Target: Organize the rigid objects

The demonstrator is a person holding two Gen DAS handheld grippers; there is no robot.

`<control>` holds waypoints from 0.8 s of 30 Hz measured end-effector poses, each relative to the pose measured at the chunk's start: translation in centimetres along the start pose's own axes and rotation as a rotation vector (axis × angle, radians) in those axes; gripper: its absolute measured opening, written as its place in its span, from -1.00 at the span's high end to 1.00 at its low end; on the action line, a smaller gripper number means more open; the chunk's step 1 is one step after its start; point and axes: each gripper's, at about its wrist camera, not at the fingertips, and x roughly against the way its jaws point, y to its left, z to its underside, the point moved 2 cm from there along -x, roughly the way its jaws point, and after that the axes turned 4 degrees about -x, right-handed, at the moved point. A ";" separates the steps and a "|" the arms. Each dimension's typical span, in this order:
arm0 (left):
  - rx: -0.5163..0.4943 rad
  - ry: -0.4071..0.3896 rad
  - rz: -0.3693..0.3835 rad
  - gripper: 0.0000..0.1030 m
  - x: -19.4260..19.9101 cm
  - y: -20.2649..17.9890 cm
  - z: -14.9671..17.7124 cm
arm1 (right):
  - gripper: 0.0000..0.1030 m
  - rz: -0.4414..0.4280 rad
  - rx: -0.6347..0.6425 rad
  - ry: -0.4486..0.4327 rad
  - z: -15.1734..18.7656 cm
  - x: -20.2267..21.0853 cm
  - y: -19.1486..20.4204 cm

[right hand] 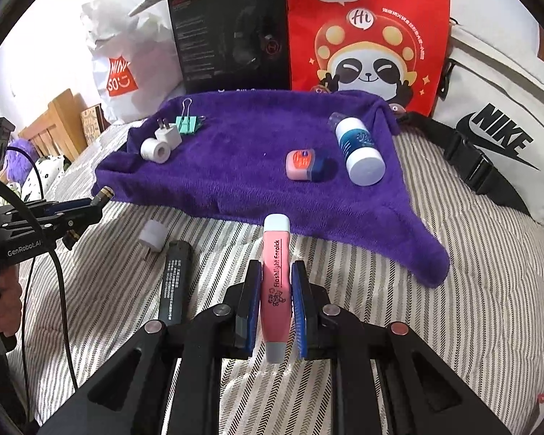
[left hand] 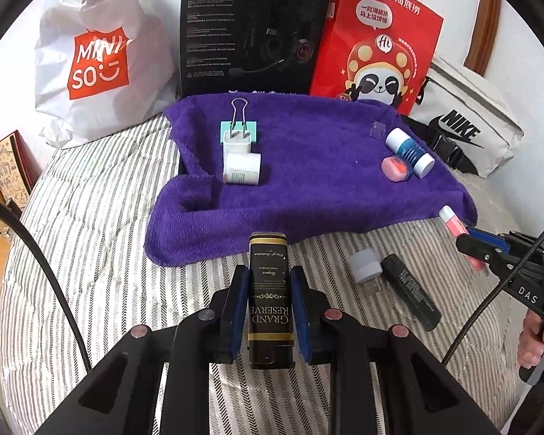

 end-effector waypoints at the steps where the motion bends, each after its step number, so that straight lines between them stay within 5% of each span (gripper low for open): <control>1: -0.002 -0.002 0.003 0.57 0.1 0.0 -0.2 | 0.68 -0.001 0.000 -0.002 -0.1 0.1 0.0; 24: -0.032 -0.031 0.034 0.57 -2.1 0.0 -7.2 | 0.68 -0.032 -0.007 -0.087 -7.5 -0.8 -0.5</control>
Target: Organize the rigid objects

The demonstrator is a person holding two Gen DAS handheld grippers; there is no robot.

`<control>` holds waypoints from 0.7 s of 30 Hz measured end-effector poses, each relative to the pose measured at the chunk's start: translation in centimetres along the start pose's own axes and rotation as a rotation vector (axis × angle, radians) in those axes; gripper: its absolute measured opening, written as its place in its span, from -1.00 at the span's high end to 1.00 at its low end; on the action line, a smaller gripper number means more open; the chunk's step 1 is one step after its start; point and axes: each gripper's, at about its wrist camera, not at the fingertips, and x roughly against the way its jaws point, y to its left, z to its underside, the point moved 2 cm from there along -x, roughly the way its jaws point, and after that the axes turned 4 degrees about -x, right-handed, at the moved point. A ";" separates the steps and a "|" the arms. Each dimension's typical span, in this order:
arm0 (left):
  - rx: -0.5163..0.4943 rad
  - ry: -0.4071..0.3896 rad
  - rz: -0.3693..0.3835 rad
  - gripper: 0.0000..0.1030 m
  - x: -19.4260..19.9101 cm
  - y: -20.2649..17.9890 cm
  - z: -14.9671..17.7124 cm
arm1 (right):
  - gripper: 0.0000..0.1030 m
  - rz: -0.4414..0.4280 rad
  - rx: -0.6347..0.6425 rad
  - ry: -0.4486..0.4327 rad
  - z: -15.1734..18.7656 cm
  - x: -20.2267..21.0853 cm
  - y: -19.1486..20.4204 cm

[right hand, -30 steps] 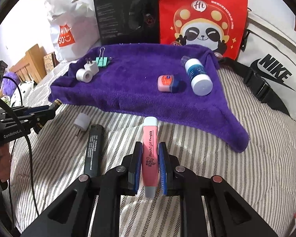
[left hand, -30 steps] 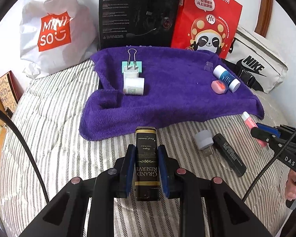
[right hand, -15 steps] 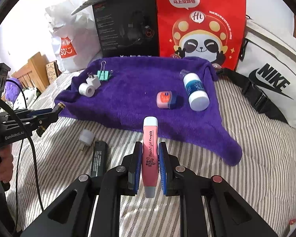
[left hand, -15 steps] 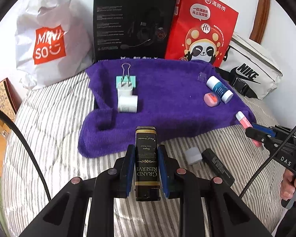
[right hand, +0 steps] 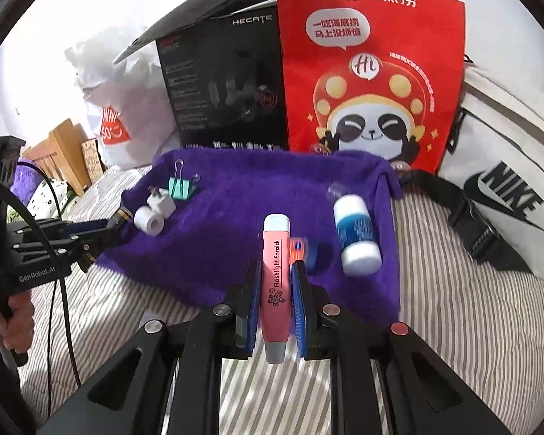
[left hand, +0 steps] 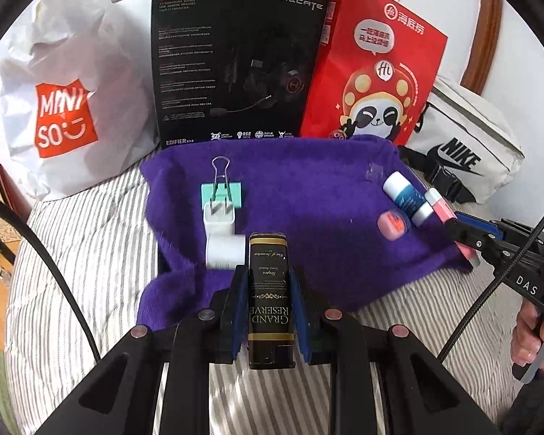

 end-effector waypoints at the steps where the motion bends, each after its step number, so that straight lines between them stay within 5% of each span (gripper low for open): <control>1: 0.005 0.001 0.005 0.57 -0.4 0.1 -0.4 | 0.68 0.000 -0.001 -0.002 -0.3 -0.2 0.0; 21: 0.024 0.064 0.018 0.56 -7.7 -0.2 -2.8 | 0.68 0.024 -0.007 0.025 -3.0 -3.9 -2.0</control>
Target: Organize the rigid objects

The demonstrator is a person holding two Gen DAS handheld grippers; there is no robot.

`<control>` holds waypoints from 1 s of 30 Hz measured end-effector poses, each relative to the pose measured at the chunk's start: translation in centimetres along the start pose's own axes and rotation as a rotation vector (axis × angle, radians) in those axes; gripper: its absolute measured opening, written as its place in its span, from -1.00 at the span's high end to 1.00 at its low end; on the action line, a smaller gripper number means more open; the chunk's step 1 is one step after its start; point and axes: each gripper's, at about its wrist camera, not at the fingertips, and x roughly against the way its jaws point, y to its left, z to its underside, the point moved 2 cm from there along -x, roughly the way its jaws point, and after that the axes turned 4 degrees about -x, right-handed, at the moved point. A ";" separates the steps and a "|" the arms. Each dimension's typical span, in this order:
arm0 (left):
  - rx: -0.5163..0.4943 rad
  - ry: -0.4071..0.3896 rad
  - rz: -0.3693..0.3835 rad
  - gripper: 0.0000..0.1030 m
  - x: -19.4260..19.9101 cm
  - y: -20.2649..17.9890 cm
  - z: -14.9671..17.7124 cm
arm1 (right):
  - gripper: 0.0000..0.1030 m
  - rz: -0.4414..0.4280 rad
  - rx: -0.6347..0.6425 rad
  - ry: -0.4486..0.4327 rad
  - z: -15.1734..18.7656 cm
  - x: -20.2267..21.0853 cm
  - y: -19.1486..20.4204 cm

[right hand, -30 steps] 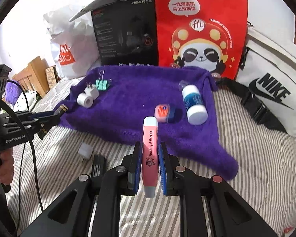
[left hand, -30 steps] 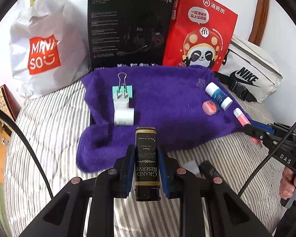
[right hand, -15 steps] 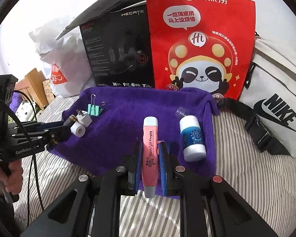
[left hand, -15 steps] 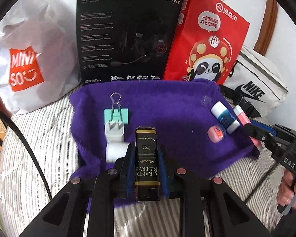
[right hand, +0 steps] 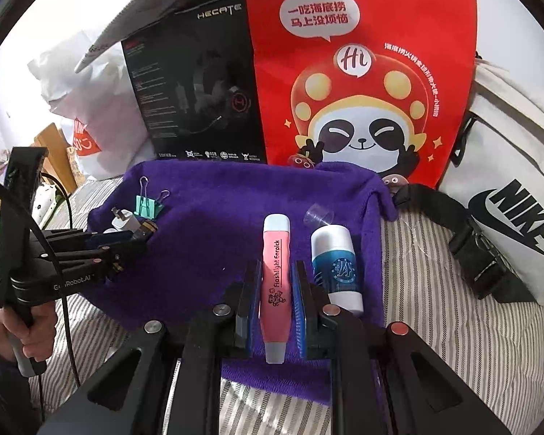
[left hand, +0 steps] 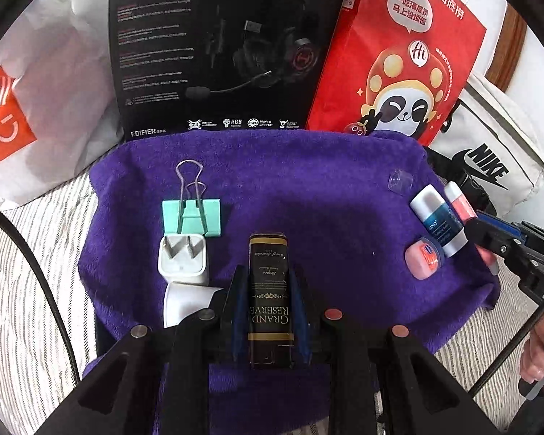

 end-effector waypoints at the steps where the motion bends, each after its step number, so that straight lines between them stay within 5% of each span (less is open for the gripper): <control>1: -0.010 0.002 -0.007 0.56 -0.1 -0.1 -0.1 | 0.68 -0.001 0.001 0.002 -0.1 -0.2 0.0; 30: -0.049 0.039 -0.003 0.54 -1.5 -0.7 -0.1 | 0.68 0.013 0.009 0.050 -0.7 -3.4 0.0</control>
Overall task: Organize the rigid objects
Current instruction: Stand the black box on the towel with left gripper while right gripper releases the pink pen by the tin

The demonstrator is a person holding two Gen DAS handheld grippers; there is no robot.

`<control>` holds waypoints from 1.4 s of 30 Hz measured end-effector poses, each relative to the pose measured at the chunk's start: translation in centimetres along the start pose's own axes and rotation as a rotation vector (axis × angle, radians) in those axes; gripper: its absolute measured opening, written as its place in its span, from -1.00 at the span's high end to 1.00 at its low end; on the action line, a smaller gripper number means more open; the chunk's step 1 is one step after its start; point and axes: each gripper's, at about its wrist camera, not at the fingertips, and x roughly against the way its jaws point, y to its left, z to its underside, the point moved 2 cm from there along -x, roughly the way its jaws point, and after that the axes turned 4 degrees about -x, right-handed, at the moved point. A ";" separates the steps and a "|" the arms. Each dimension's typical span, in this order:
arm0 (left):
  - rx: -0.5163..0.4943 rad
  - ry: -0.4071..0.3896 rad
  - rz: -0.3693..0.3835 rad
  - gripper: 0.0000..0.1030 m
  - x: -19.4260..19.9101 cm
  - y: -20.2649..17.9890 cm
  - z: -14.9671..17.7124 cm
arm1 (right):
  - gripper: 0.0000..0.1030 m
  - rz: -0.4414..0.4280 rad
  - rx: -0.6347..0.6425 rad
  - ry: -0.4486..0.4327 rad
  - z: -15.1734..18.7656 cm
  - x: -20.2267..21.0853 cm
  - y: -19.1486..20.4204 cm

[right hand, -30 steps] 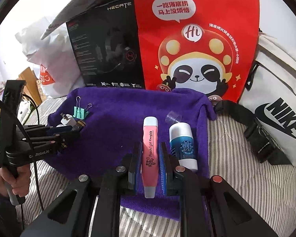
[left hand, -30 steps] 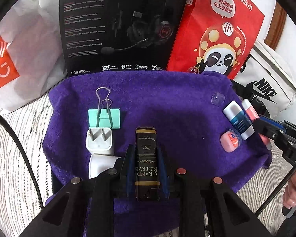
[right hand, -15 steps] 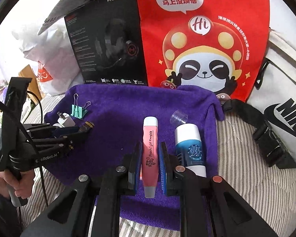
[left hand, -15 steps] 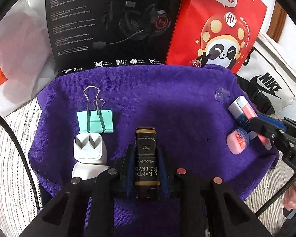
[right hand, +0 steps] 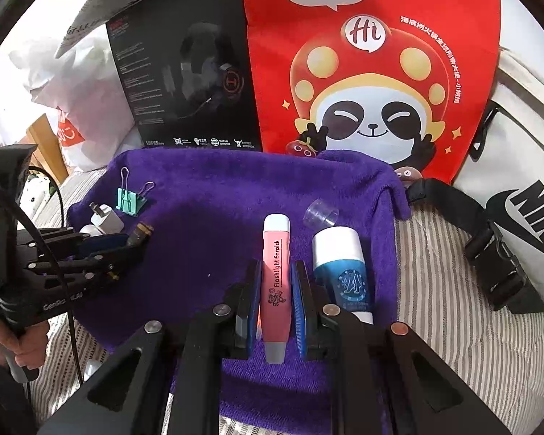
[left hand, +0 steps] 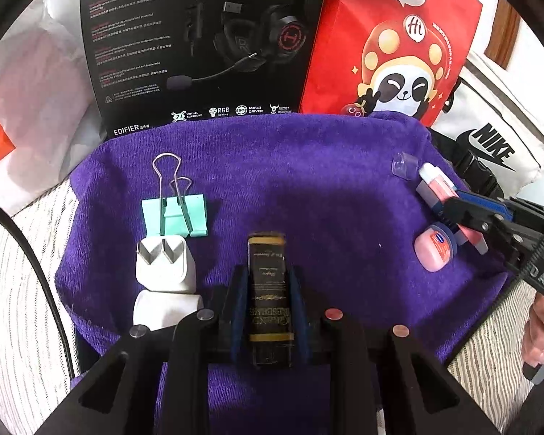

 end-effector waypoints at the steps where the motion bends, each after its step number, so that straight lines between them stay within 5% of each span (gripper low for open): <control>1: 0.000 0.001 0.009 0.51 0.1 0.0 0.1 | 0.68 0.001 0.000 0.003 -0.1 -0.1 0.0; 10: 0.006 0.014 0.015 0.30 1.4 0.0 1.3 | 0.68 0.008 0.016 0.029 -0.9 -1.6 0.4; 13: 0.006 0.009 0.014 0.09 2.2 -0.1 1.7 | 0.68 0.011 0.025 0.045 -1.1 -2.3 0.5; 42: 0.016 -0.031 -0.013 0.02 5.5 0.5 2.3 | 0.68 0.026 0.085 0.103 -2.8 -5.5 0.7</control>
